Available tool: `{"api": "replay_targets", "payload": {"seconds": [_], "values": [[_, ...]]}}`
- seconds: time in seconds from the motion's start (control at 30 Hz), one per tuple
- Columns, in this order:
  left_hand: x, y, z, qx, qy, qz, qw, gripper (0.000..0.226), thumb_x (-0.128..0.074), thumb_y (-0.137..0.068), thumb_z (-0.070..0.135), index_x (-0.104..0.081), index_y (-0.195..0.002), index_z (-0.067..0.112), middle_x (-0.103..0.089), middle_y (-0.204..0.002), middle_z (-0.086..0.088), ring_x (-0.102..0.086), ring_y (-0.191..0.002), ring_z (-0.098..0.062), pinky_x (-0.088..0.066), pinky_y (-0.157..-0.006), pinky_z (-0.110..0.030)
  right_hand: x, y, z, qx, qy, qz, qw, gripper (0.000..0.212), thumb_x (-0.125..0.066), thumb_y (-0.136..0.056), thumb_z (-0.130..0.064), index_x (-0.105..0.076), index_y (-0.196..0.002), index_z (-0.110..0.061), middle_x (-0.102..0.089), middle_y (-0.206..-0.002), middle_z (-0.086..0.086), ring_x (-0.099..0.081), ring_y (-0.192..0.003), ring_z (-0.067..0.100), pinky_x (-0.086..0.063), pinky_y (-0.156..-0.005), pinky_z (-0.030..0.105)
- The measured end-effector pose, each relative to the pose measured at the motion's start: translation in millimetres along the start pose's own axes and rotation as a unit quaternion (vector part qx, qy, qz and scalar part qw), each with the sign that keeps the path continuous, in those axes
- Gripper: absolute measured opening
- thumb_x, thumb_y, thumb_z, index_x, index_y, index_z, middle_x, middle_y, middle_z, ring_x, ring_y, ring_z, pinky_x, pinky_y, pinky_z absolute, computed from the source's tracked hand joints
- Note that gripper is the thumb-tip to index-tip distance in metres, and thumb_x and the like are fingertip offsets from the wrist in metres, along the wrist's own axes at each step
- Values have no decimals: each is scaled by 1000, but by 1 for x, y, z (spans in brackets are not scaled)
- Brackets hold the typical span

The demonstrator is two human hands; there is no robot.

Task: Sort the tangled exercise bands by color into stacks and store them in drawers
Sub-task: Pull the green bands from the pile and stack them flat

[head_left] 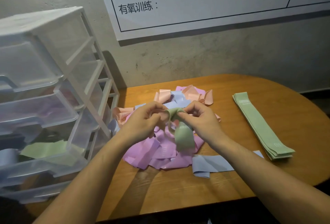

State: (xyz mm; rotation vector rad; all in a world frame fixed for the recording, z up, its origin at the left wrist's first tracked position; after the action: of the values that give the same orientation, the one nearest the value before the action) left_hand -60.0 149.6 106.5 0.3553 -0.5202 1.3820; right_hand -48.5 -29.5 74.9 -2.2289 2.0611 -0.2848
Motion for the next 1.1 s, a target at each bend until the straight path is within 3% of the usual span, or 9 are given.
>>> {"api": "replay_targets", "payload": {"seconds": [0.13,0.33,0.47,0.57,0.7,0.8,0.97,1.03,1.1], "values": [[-2,-2,-5,-14,-75,56,996,32,-42,-100,8,-59,-111,32,-59,-102,16,-59,-71,-4,-45,-54,-17,12,6,-2,8,46,40,998,11,-73,-88,-11,-65,-81,-8,-71,-76,5,-61,-64,8,-49,-61,27],[-7,0,-7,6,-68,32,997,21,-37,-106,22,-55,-110,32,-61,-100,9,-60,-71,-13,-51,-52,-24,18,4,-1,-64,-62,40,995,19,-66,-92,-5,-53,-80,-12,-61,-75,0,-56,-74,20,-45,-63,36],[-3,2,-9,-4,-138,-13,990,32,-68,-90,48,-56,-115,33,-63,-96,14,-63,-80,-4,-54,-66,-24,23,2,2,-120,-194,31,973,19,-63,-93,-5,-53,-79,-14,-65,-82,0,-60,-76,19,-50,-64,32],[-6,1,-7,-36,-230,-30,972,23,-70,-91,39,-62,-99,20,-63,-93,8,-56,-79,-5,-46,-65,-18,26,3,7,-147,-206,28,967,17,-63,-93,-6,-53,-83,-15,-63,-91,13,-61,-74,21,-51,-58,30],[-5,5,-13,-1,-16,-5,1000,16,-57,-99,23,-58,-88,12,-65,-95,-13,-56,-63,-27,-48,-53,-31,27,3,10,-148,-208,25,967,16,-61,-93,-5,-52,-84,-14,-65,-88,12,-63,-71,20,-51,-58,29],[0,8,-16,47,180,31,982,34,-49,-98,6,-58,-68,21,-72,-92,-2,-51,-71,-33,-39,-51,-29,27,3,17,-157,-226,39,961,16,-61,-93,-4,-53,-84,-14,-67,-86,11,-64,-72,20,-52,-65,31],[-6,4,-20,74,381,38,921,29,-40,-99,0,-37,-73,14,-75,-90,-15,-64,-97,-44,-31,-62,-34,24,2,26,-145,-133,40,980,14,-65,-93,-7,-56,-85,-15,-64,-96,19,-60,-84,26,-48,-71,35],[-6,2,-25,102,480,59,869,33,-42,-99,5,-46,-68,13,-66,-72,-10,-73,-76,-29,-41,-64,-34,22,2,28,-138,-83,32,986,13,-66,-93,-9,-56,-87,-14,-66,-102,23,-62,-86,25,-48,-73,35],[-5,-2,-28,132,583,76,798,38,-44,-93,7,-55,-57,12,-54,-65,-6,-59,-51,-13,-51,-66,-25,24,1,34,-138,-62,50,987,11,-66,-93,-11,-56,-89,-13,-67,-105,25,-62,-85,22,-47,-71,33]]}}
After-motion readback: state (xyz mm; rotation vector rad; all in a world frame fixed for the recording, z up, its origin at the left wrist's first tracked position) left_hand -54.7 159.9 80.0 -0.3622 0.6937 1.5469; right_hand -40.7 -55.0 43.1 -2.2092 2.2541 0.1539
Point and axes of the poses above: each hand's wrist, its own y-axis away from the middle knuckle, its own x-axis out of the back of the hand, z = x × y, the point moved 7 cm from there along -y, towards the middle knuckle
